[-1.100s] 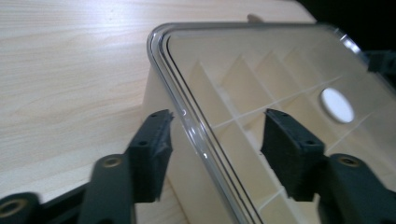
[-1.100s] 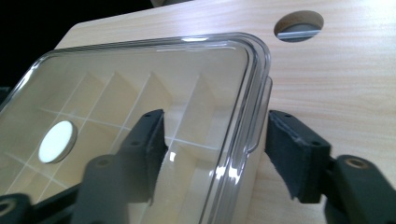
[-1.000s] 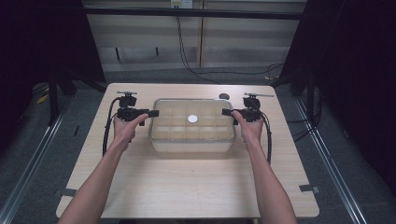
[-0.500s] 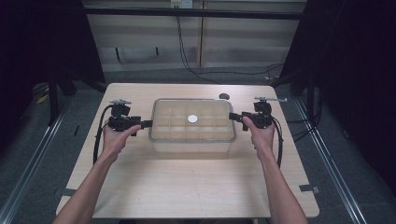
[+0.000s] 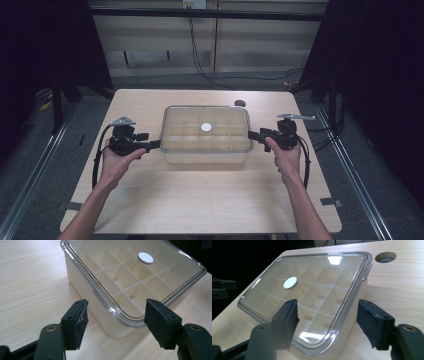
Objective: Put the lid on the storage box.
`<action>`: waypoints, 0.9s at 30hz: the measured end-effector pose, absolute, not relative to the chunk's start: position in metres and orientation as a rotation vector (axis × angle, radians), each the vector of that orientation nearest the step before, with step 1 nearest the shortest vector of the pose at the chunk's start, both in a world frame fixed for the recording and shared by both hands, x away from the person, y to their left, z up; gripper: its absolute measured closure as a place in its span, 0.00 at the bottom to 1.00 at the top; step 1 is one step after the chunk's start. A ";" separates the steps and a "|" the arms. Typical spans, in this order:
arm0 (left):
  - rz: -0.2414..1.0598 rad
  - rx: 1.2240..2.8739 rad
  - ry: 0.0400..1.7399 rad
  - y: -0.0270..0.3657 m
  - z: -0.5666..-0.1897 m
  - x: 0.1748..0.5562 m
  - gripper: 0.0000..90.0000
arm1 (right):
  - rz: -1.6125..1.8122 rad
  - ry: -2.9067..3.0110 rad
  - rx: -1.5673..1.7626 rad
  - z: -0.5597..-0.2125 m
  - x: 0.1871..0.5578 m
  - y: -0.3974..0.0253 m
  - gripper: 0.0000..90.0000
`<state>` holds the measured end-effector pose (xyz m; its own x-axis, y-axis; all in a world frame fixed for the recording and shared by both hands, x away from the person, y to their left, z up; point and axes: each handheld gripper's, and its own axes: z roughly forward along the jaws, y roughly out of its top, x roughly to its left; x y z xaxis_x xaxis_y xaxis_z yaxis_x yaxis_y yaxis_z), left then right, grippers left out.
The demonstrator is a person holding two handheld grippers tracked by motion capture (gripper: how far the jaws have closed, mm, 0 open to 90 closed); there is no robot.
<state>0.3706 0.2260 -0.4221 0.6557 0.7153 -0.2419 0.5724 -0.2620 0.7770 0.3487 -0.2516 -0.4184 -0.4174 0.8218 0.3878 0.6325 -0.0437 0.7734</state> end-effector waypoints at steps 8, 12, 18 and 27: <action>0.191 1.961 1.013 0.235 -0.427 0.345 0.43 | 1.445 2.051 1.533 -0.412 0.323 -0.249 0.38; 0.193 1.971 1.019 0.241 -0.429 0.332 0.42 | 1.426 2.071 1.519 -0.412 0.309 -0.247 0.42; 0.195 1.958 1.033 0.249 -0.430 0.314 0.42 | 1.426 2.094 1.504 -0.416 0.287 -0.246 0.41; 0.213 1.953 1.042 0.261 -0.440 0.285 0.40 | 1.432 2.091 1.487 -0.417 0.253 -0.249 0.40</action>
